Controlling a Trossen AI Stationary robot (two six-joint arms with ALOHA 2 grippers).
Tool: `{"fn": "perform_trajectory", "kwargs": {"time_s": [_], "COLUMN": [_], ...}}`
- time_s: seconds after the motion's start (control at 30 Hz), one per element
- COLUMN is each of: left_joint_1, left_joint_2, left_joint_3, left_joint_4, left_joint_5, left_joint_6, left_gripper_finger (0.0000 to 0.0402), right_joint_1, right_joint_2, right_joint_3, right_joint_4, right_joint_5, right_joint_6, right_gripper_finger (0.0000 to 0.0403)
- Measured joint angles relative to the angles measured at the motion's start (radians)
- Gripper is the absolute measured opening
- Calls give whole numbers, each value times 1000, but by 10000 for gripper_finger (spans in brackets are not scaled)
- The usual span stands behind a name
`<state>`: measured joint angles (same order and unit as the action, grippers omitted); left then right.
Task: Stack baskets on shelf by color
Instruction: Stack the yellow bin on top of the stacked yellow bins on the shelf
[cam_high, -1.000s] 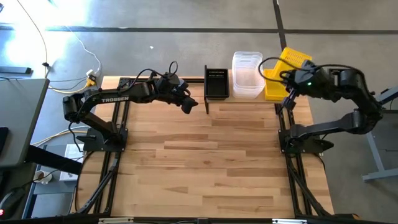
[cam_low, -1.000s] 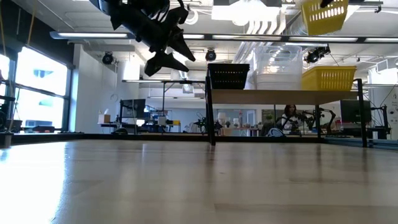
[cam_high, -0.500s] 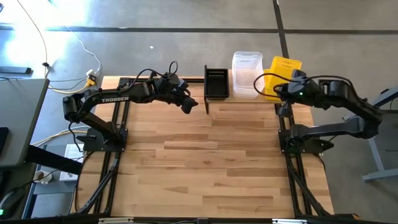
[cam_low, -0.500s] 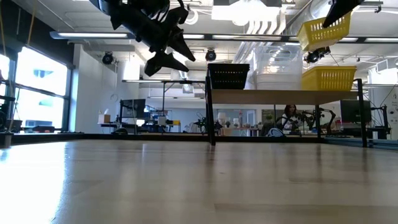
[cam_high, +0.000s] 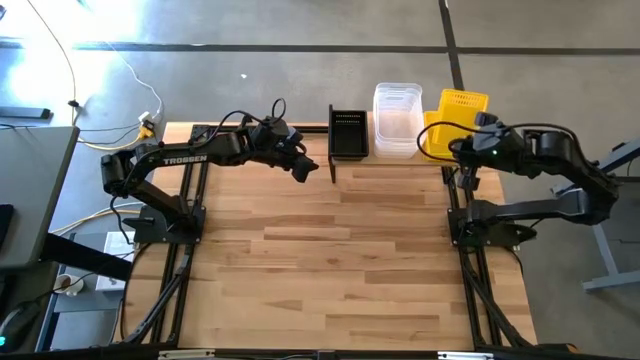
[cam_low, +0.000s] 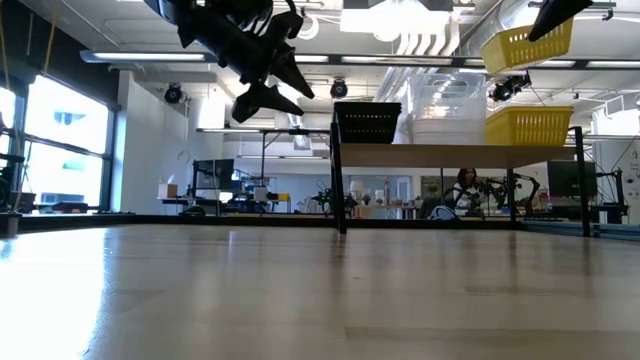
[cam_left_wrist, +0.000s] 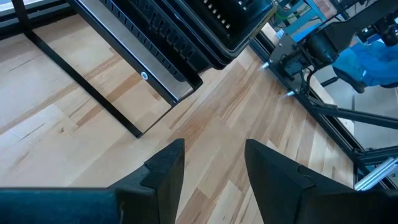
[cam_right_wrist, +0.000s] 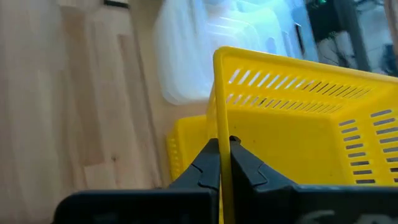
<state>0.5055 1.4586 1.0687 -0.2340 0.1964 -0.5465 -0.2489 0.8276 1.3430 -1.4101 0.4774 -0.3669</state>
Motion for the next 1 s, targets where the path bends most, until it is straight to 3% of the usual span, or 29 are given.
{"fn": "perform_trajectory", "kwargs": {"time_s": [0.23, 0.43, 0.53, 0.8, 1.0], "left_joint_1": [-2, -10, -10, -10, -10], "left_joint_2": [0, 0, 0, 0, 0], "left_joint_3": [0, 0, 0, 0, 0], "left_joint_4": [0, 0, 0, 0, 0], "left_joint_5": [0, 1, 1, 1, 1], "left_joint_6": [0, 0, 0, 0, 1], "left_gripper_finger": [158, 158, 158, 158, 158], "right_joint_1": [0, 0, 0, -3, -78], "right_joint_2": [27, 89, 109, 103, 53], "right_joint_3": [0, 0, 0, 0, 0], "right_joint_4": [8, 25, 24, 5, 8], "right_joint_5": [58, 216, 227, 57, -63], "right_joint_6": [52, 99, 103, -23, -88], "right_gripper_finger": [0, 0, 0, 0, 0]}}
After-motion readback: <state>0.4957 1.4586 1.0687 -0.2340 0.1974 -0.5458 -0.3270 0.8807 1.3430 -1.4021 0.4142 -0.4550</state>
